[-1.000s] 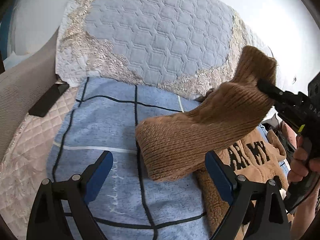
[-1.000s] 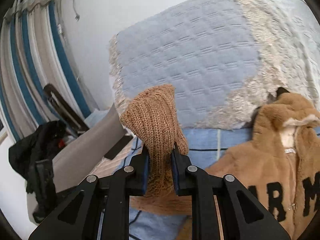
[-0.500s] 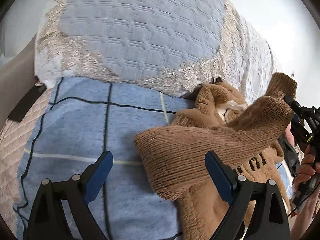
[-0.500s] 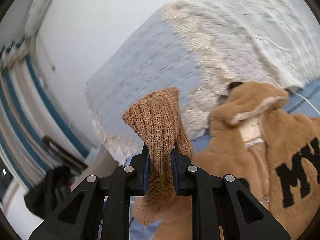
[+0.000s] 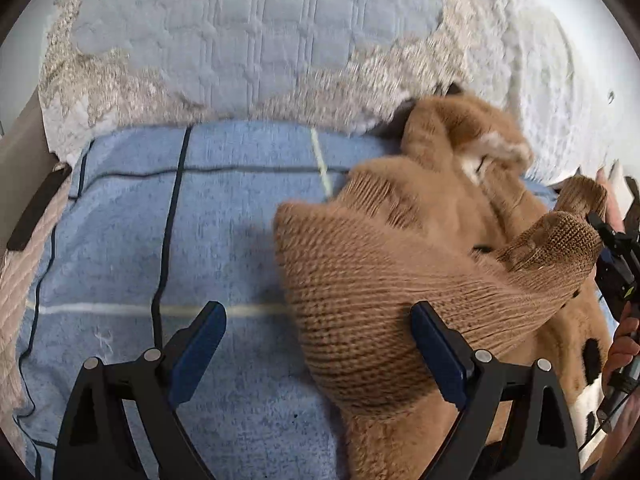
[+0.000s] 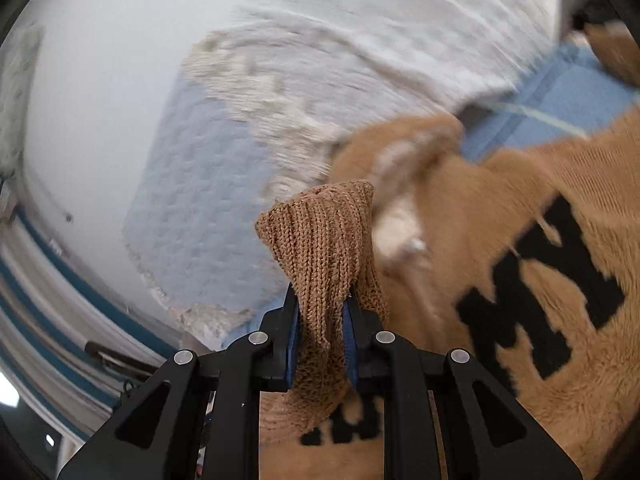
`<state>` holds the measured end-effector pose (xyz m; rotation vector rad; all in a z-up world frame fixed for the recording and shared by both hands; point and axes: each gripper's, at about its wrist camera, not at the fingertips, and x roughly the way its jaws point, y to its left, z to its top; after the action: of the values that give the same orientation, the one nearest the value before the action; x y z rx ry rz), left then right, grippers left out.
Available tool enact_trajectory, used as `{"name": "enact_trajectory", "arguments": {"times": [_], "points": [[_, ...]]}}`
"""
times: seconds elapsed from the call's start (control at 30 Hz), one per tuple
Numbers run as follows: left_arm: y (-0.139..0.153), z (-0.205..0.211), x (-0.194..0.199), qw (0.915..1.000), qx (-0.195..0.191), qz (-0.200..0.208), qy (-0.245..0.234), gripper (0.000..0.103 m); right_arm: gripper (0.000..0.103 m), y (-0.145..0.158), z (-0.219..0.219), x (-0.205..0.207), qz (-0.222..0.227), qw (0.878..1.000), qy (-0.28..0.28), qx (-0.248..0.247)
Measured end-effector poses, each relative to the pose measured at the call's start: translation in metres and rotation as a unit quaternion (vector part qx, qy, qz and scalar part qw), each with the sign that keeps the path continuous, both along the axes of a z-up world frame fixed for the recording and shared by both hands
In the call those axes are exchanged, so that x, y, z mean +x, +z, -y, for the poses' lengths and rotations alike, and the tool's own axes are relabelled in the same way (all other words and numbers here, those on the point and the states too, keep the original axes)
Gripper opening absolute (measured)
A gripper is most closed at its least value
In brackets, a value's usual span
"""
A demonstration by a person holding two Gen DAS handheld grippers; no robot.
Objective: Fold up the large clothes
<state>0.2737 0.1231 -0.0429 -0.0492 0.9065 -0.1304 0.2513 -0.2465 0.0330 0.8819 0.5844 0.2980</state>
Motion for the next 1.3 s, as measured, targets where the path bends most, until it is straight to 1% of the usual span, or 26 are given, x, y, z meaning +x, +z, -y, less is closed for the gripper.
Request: {"name": "enact_trajectory", "arguments": {"times": [0.07,0.13,0.2,0.27,0.3,0.33,0.4,0.47,0.53,0.57,0.6,0.63,0.67,0.7,0.77,0.83,0.93,0.97,1.03,1.07,1.1,1.13,1.17,1.23,1.27,1.3], "points": [[-0.007,0.000,0.001,0.9999,0.000,-0.012,0.004,0.094,0.020,-0.023,0.011,0.002,-0.045,0.999,-0.012,0.014],[-0.011,-0.001,0.002,0.9997,-0.015,-0.020,0.008,0.094,0.023,-0.040,0.019,0.000,-0.072,0.997,-0.017,0.031],[-0.011,-0.003,0.002,0.9994,-0.026,-0.019,0.012,0.094,0.027,-0.051,0.026,-0.004,-0.091,0.995,-0.026,0.029],[-0.008,-0.004,0.002,0.9992,-0.033,-0.015,0.014,0.094,0.030,-0.053,0.032,-0.008,-0.093,0.995,-0.027,0.033],[-0.005,-0.006,0.001,0.9992,-0.036,-0.012,0.016,0.094,0.037,-0.053,0.035,-0.010,-0.091,0.995,-0.027,0.035],[-0.003,-0.006,0.001,0.9993,-0.033,-0.007,0.018,0.094,0.049,-0.050,0.039,-0.012,-0.084,0.995,-0.030,0.039],[0.006,-0.007,-0.001,0.9992,-0.026,0.007,0.029,0.094,0.060,-0.043,0.045,-0.010,-0.072,0.996,-0.034,0.039],[0.012,-0.007,0.000,0.9989,-0.036,0.022,0.021,0.094,0.060,-0.041,0.046,-0.003,-0.076,0.996,-0.023,0.033],[0.010,-0.007,0.009,0.9990,-0.020,0.010,0.038,0.094,0.060,-0.043,0.040,0.006,-0.105,0.994,-0.012,0.005],[0.007,-0.007,0.014,0.9989,-0.017,0.002,0.045,0.094,0.060,-0.043,0.035,0.012,-0.122,0.992,-0.003,-0.019],[0.004,-0.007,0.018,0.9987,-0.028,-0.004,0.043,0.094,0.053,-0.042,0.030,0.015,-0.135,0.990,0.000,-0.048],[0.002,-0.007,0.019,0.9986,-0.032,-0.007,0.041,0.094,0.033,-0.039,0.027,0.015,-0.133,0.989,0.000,-0.070],[-0.001,-0.006,0.021,0.9985,-0.026,-0.011,0.046,0.094,0.024,-0.035,0.024,0.016,-0.128,0.987,0.001,-0.094],[-0.002,-0.005,0.021,0.9983,-0.009,-0.011,0.057,0.094,0.023,-0.032,0.023,0.014,-0.123,0.987,0.004,-0.106],[0.000,0.000,0.020,0.9987,0.007,0.003,0.050,0.094,0.021,-0.020,0.025,0.009,-0.101,0.990,0.006,-0.100],[-0.002,0.002,0.021,0.9985,0.015,0.001,0.052,0.094,0.021,-0.004,0.027,0.004,-0.101,0.987,-0.010,-0.123],[-0.004,0.005,0.026,0.9986,0.018,0.000,0.050,0.094,0.022,0.011,0.036,0.004,-0.134,0.978,-0.052,-0.150],[-0.003,0.006,0.027,0.9986,0.017,-0.001,0.050,0.094,0.023,0.012,0.037,0.007,-0.137,0.975,-0.063,-0.161],[-0.004,0.006,0.031,0.9983,0.019,0.001,0.056,0.094,0.030,0.011,0.036,0.021,-0.146,0.966,-0.069,-0.202],[-0.004,0.007,0.032,0.9981,0.025,0.003,0.057,0.094,0.032,0.010,0.033,0.028,-0.138,0.963,-0.062,-0.225],[-0.005,0.008,0.033,0.9981,0.026,0.003,0.056,0.094,0.042,0.009,0.029,0.034,-0.140,0.954,-0.053,-0.260],[-0.007,0.008,0.035,0.9980,0.023,-0.001,0.058,0.094,0.048,0.009,0.026,0.039,-0.150,0.941,-0.053,-0.298],[-0.009,0.008,0.036,0.9979,0.022,-0.005,0.061,0.094,0.048,0.009,0.026,0.039,-0.152,0.932,-0.060,-0.323],[-0.012,0.007,0.038,0.9973,0.023,-0.010,0.069,0.094,0.049,0.015,0.034,0.028,-0.138,0.931,-0.078,-0.330],[-0.013,0.007,0.039,0.9973,0.026,-0.009,0.069,0.095,0.050,0.017,0.039,0.024,-0.134,0.934,-0.079,-0.322],[-0.013,0.008,0.039,0.9971,0.032,-0.006,0.069,0.096,0.053,0.016,0.046,0.020,-0.130,0.943,-0.066,-0.298]]}}
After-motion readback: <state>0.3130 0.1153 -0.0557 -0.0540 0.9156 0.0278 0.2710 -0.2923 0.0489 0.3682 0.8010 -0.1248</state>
